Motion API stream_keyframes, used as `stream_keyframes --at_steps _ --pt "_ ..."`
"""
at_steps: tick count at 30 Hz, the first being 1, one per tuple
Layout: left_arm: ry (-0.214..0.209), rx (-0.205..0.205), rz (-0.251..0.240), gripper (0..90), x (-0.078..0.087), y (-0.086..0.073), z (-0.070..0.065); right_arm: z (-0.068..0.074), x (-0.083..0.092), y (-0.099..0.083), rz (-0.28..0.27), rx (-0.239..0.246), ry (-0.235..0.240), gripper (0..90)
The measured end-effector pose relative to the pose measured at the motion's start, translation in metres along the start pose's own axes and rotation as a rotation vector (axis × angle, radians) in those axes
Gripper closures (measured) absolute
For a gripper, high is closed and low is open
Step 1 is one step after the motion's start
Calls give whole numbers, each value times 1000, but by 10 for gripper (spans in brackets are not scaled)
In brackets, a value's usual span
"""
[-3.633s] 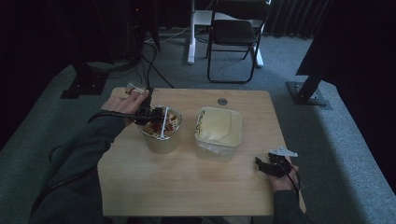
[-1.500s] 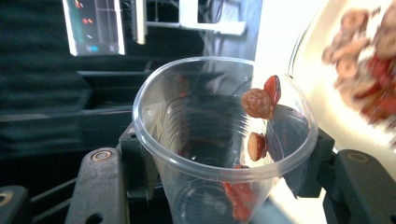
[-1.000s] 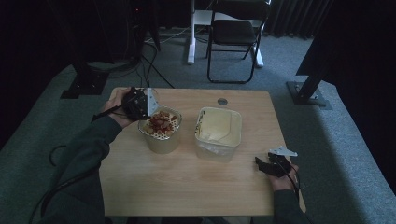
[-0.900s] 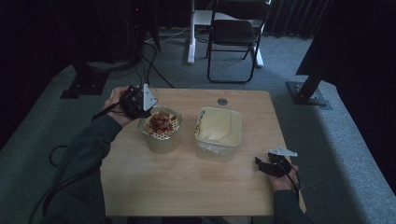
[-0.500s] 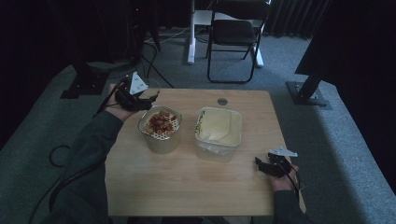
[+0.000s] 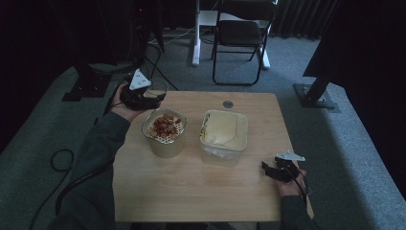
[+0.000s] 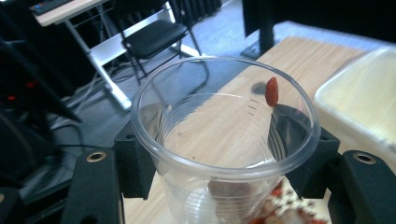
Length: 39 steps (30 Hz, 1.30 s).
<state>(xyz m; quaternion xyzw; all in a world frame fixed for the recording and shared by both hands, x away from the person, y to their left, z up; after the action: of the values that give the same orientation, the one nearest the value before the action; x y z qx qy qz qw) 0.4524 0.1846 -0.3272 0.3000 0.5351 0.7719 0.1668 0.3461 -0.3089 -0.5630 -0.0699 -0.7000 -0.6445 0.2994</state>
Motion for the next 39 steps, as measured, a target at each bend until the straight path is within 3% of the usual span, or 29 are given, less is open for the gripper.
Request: stream_keyframes --at_steps 5,26,39 --pt "-29 46 -33 366 -4 6 -3 0 1 0 1 -1 0 342" --pt "-104 28 -61 359 -34 33 -37 0 1 0 0 -1 0 342" --pt "-159 29 -62 353 -57 37 -62 0 1 -1 0 0 0 342"
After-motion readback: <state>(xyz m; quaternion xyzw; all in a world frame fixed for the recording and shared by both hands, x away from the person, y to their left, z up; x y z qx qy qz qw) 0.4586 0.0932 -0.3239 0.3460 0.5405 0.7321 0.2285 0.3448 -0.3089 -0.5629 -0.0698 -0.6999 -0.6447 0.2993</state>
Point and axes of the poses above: each handheld gripper's, and its own axes: x roughly backward along the jaws, y roughly out of its top, z roughly to its left, the point moved 2 cm from there along -x, roughly forward along the jaws, and after that the axes turned 11 degrees about -z, right-handed, at the moved point
